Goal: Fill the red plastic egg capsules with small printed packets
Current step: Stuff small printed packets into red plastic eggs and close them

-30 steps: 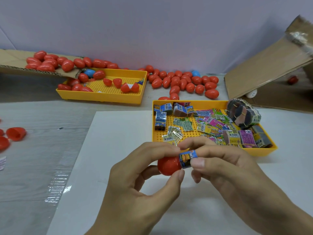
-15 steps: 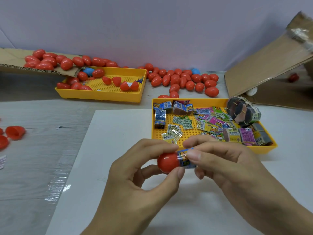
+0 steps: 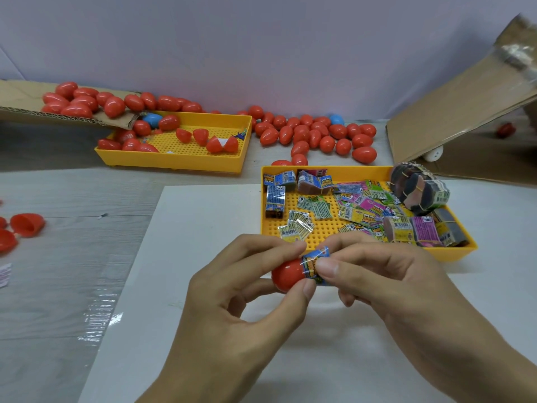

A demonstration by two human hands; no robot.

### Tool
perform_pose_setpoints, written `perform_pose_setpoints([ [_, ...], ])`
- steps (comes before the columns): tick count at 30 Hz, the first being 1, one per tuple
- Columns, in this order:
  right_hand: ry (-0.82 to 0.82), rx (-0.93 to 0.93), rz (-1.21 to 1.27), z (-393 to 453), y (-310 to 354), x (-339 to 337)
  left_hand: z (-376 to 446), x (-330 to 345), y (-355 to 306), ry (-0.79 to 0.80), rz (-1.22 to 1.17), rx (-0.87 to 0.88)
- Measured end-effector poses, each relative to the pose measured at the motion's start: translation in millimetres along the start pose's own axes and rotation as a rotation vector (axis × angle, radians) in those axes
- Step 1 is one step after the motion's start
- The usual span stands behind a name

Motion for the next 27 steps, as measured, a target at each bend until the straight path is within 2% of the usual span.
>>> perform_pose_setpoints([
  [7, 0.015, 0.067, 0.102, 0.4, -1.1, 0.0, -0.5, 0.5, 0.8, -0.008, -0.012, 0.013],
  [12, 0.001, -0.019, 0.005, 0.3, 1.4, 1.0, -0.6, -0.2, 2.1, -0.012, -0.015, 0.027],
  [18, -0.013, -0.018, 0.08, 1.8, 0.7, 0.8, -1.1, -0.7, 0.8, -0.045, 0.012, 0.081],
  [23, -0.024, -0.108, -0.085, 1.0, 5.3, 1.1, -2.9, 0.0, -1.4, -0.078, 0.078, 0.124],
  [27, 0.017, 0.01, 0.077, 3.3, 8.2, 1.9, -2.2, -2.3, -5.4, -0.094, 0.126, 0.148],
])
Point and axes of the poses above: each hand's wrist, its own z-axis towards the middle knuckle, its own x-axis out of the palm, y = z × x, the point moved 2 cm from there along z, towards the middle knuckle, and after that the axes turned 12 degrees about -x, right-handed, at the moved point
